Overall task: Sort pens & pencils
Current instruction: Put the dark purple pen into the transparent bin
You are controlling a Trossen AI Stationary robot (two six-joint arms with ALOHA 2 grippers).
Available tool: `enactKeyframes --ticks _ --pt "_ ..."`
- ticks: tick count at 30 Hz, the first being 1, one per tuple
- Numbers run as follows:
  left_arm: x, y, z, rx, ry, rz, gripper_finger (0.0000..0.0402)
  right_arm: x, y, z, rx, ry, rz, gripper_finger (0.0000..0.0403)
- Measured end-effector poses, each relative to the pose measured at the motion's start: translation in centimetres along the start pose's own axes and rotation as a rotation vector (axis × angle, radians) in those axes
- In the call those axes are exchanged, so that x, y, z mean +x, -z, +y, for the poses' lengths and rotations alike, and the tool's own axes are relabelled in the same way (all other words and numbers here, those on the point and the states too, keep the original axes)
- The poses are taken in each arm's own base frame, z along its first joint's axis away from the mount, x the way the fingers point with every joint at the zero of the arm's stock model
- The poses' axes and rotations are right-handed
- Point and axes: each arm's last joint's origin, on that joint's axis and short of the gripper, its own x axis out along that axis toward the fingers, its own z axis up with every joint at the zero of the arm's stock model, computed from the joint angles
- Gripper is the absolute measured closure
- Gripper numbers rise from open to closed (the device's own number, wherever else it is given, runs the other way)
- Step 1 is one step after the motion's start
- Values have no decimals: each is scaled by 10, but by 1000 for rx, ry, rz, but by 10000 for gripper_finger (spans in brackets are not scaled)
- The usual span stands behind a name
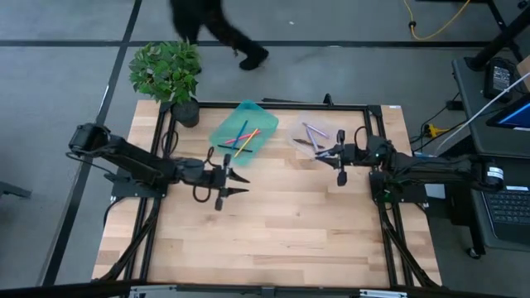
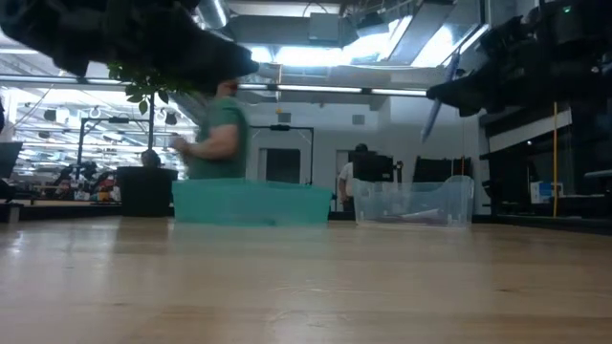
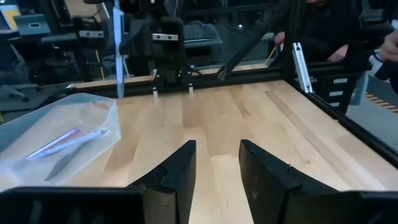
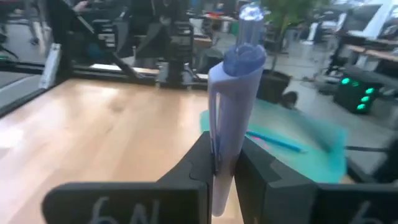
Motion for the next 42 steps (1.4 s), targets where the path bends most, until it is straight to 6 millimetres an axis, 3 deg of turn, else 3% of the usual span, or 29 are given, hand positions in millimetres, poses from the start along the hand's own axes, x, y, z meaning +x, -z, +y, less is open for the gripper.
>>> enactKeyframes --ticks 7,19,25,36,42 --pt "-8 12 1 18 -13 -19 286 -3 -2 -5 -15 190 7 362" --pt "-8 13 1 19 -11 -12 286 -6 1 -13 14 483 67 362" --pt "-8 13 -3 -30 4 -13 286 -5 3 -13 34 488 100 362" --pt "-9 12 -7 -23 22 -14 286 5 -22 -27 51 484 401 362" --pt "-9 12 -7 -23 23 -15 286 16 -19 -37 74 453 501 362"
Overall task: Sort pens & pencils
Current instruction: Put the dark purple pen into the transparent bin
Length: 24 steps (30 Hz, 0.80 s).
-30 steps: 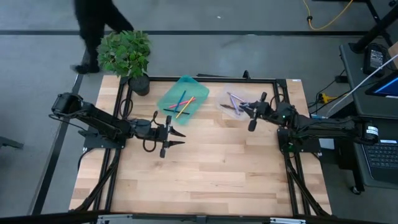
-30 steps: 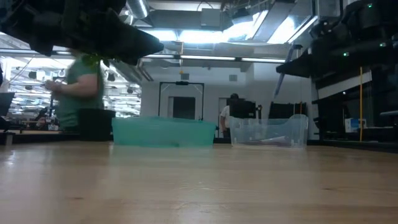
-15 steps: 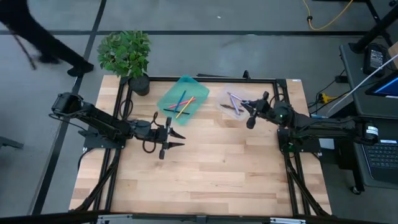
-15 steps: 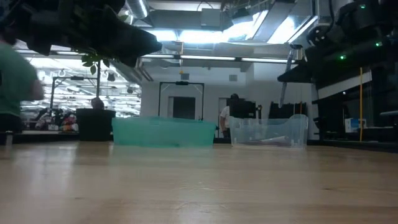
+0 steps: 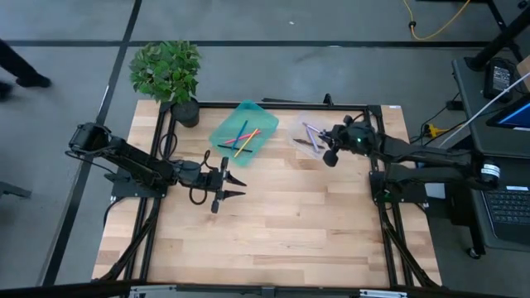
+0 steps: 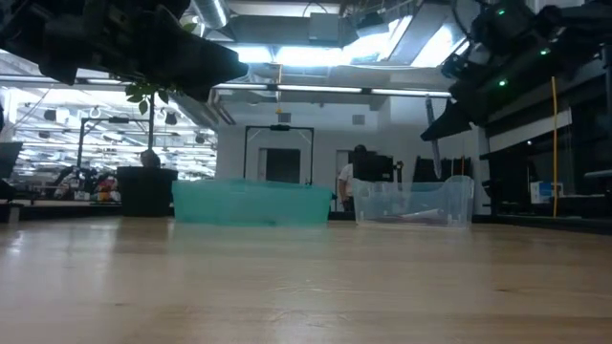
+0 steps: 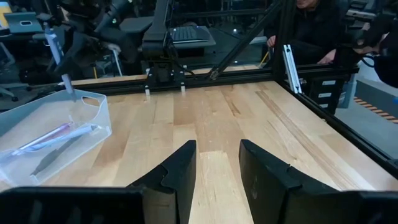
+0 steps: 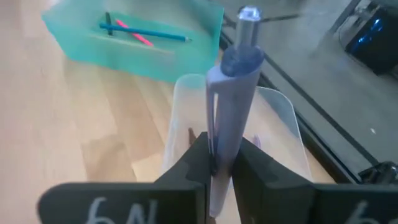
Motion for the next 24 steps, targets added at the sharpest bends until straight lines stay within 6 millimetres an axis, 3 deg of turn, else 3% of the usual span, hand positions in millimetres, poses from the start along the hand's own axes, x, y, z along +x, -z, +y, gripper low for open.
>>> enactKeyframes --ticks 4,15,24 --pt "0 0 0 0 0 0 286 12 -9 -6 -7 -39 36 362" --pt "0 0 0 -1 0 2 286 51 -40 -26 -51 -118 334 362" --pt "0 0 0 -1 0 3 286 89 -34 -40 -74 -159 587 362"
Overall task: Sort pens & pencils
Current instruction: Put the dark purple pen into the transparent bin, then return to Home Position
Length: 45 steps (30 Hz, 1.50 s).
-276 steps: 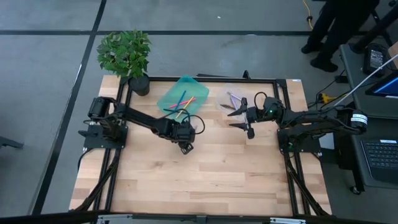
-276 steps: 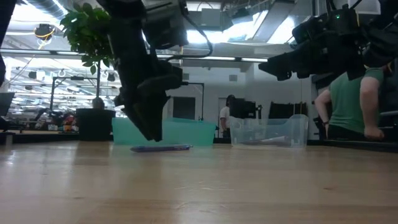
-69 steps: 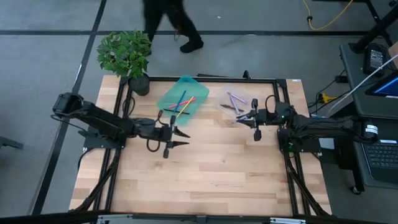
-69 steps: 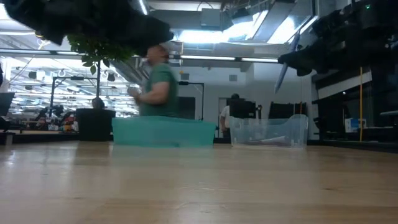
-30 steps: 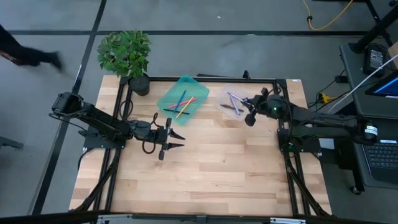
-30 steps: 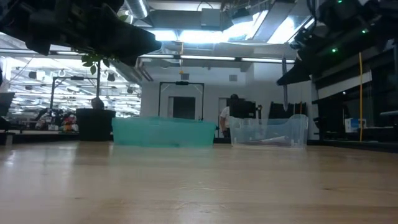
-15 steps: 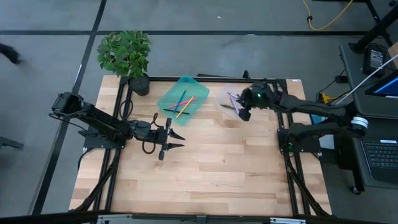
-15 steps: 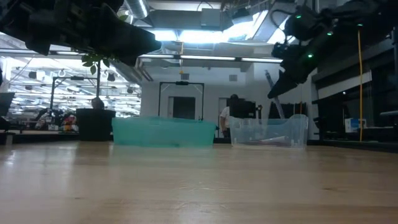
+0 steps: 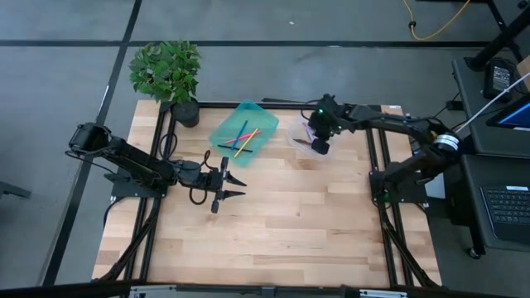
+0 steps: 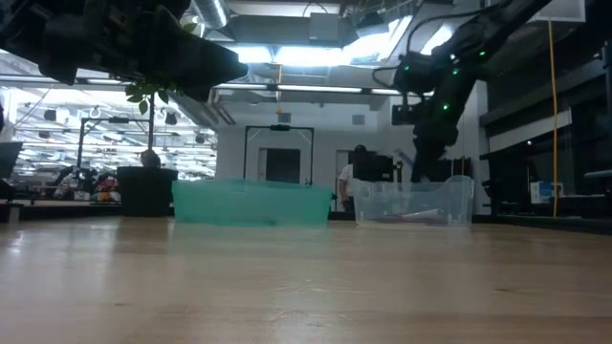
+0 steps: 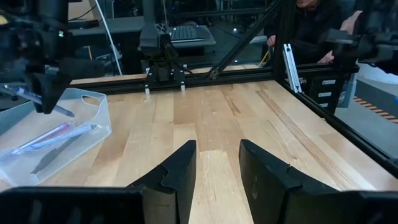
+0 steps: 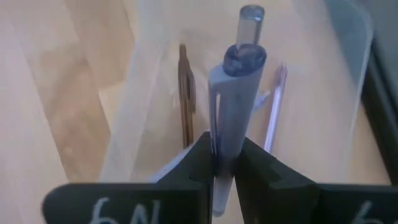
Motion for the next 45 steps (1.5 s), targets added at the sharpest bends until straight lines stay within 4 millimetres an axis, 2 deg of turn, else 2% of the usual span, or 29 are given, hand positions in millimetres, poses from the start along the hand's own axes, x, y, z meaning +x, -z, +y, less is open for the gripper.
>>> enactKeyframes --ticks 11,18,20,26,31,34,37,42,45 --pt "0 0 0 0 0 0 286 20 -3 -9 -21 -61 220 362" --pt "0 0 0 0 0 1 286 36 -5 -10 -31 -71 216 360" --pt "0 0 0 0 0 0 286 36 -7 -11 -30 -61 184 337" --pt "0 0 0 -4 2 0 286 37 -10 -11 -14 -50 157 233" --pt "0 0 0 -4 2 0 286 36 -10 -11 -8 -49 155 186" --pt "0 0 0 3 1 -2 286 29 -12 -12 4 -45 130 173" --pt "0 -2 0 0 -2 -21 286 12 -15 -10 29 -90 55 169" --pt "-5 -10 0 -1 2 -63 286 -26 -21 -2 19 -282 -197 168" --pt "-14 -18 -2 47 19 -65 286 -46 -15 9 -9 -326 -313 167"
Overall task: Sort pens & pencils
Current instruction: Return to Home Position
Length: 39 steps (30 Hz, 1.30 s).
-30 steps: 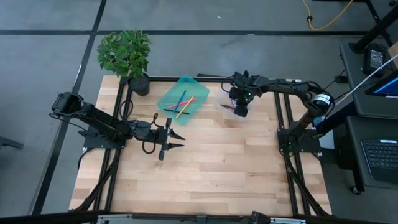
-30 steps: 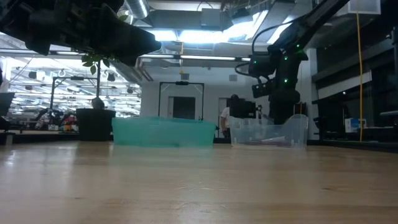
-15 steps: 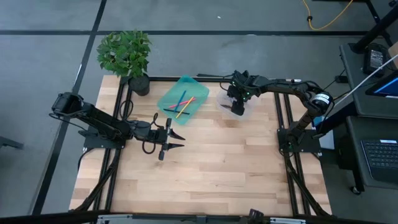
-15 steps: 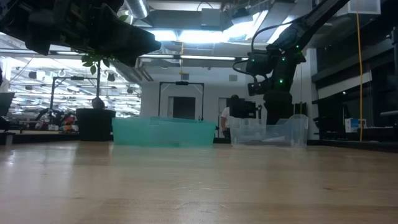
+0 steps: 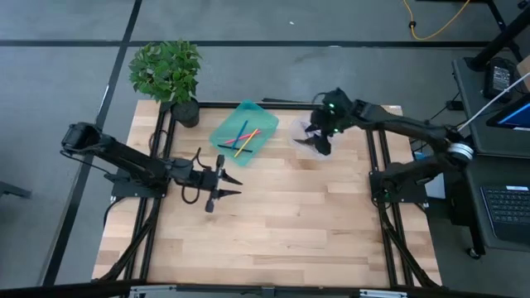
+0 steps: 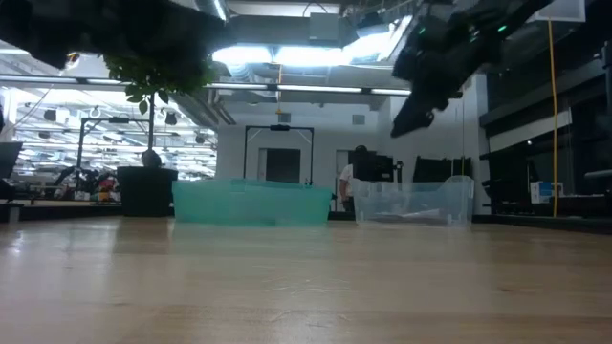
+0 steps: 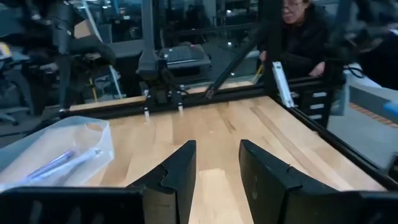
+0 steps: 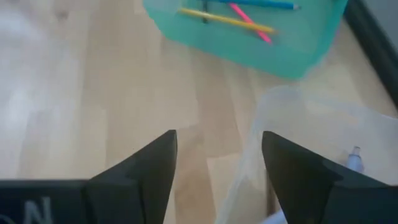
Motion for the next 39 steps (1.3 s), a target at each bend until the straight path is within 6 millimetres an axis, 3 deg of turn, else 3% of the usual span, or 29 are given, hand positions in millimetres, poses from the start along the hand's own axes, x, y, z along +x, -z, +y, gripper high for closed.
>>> enactKeyframes --ticks 6,13,21,25,31,39 --pt "-32 -20 -5 -18 44 8 286 -40 17 42 -60 53 -104 167" --pt "-68 -33 -12 -8 24 -6 286 -77 49 91 -154 -65 -290 167" --pt "-87 -33 -20 -23 105 14 286 -108 85 119 -244 -212 -456 167" --pt "-89 -25 -24 -16 128 44 286 -109 108 122 -286 -262 -524 167" --pt "-86 5 -26 -39 116 -20 286 -82 140 119 -273 -228 -591 167" --pt "-87 14 -26 -40 121 -29 286 -70 153 120 -314 -246 -690 167"
